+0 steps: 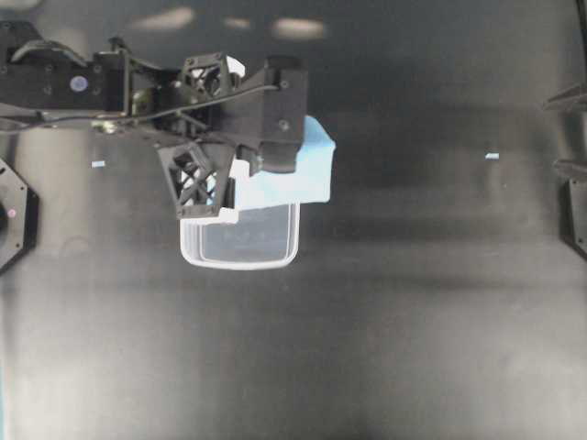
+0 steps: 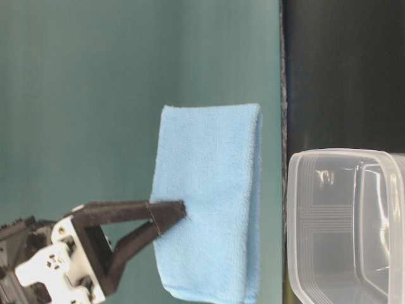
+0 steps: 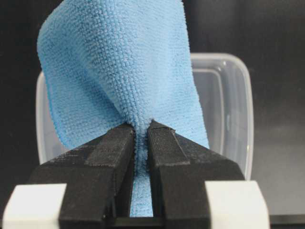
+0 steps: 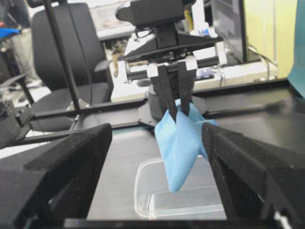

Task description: Place the blue towel into the container with the left arm.

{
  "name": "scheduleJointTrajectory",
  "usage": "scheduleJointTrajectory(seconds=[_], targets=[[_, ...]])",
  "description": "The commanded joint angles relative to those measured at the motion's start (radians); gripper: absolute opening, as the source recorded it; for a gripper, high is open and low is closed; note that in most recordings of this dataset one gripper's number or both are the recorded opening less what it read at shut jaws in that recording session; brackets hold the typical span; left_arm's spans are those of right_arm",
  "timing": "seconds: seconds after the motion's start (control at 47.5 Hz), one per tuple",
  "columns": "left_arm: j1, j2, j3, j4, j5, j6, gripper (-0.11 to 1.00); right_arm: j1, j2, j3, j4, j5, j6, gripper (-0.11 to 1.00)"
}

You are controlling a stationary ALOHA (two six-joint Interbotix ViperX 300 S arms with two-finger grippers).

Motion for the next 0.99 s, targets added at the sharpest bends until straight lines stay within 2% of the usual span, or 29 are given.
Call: scheduleJointTrajectory(seconds=[0.0, 0.379, 0.442, 0.485, 0.632, 0.737, 0.801, 0.969], targets=[[0.005, -0.038, 0.003, 0.003, -0.011, 0.0, 0.05, -0.002, 0.012, -0.017, 0.003, -0.011, 0.002, 0.74], [0.035, -0.044, 0.061, 0.003, -0.021, 0.026, 0.06, -0.002, 0.014, -0.017, 0.003, -0.012, 0.002, 0.74], [0.035, -0.044, 0.077, 0.003, -0.026, 0.018, 0.09, -0.002, 0.014, -0.017, 0.003, -0.012, 0.002, 0.74], [0.035, -0.044, 0.086, 0.003, -0.035, 0.012, 0.19, 0.0, 0.015, -0.017, 0.003, -0.012, 0.002, 0.74], [0.026, -0.051, 0.104, 0.003, -0.071, 0.009, 0.65, 0.0, 0.015, -0.017, 0.003, -0.012, 0.0, 0.74], [0.034, -0.066, 0.107, 0.003, -0.075, 0.006, 0.87, -0.002, 0.014, -0.015, 0.003, -0.012, 0.002, 0.74], [0.038, -0.089, 0.103, 0.003, -0.075, 0.011, 0.91, 0.0, 0.015, -0.015, 0.003, -0.012, 0.002, 0.74], [0.038, -0.198, 0.107, 0.003, -0.107, 0.011, 0.86, 0.0, 0.014, -0.015, 0.003, -0.012, 0.002, 0.74]])
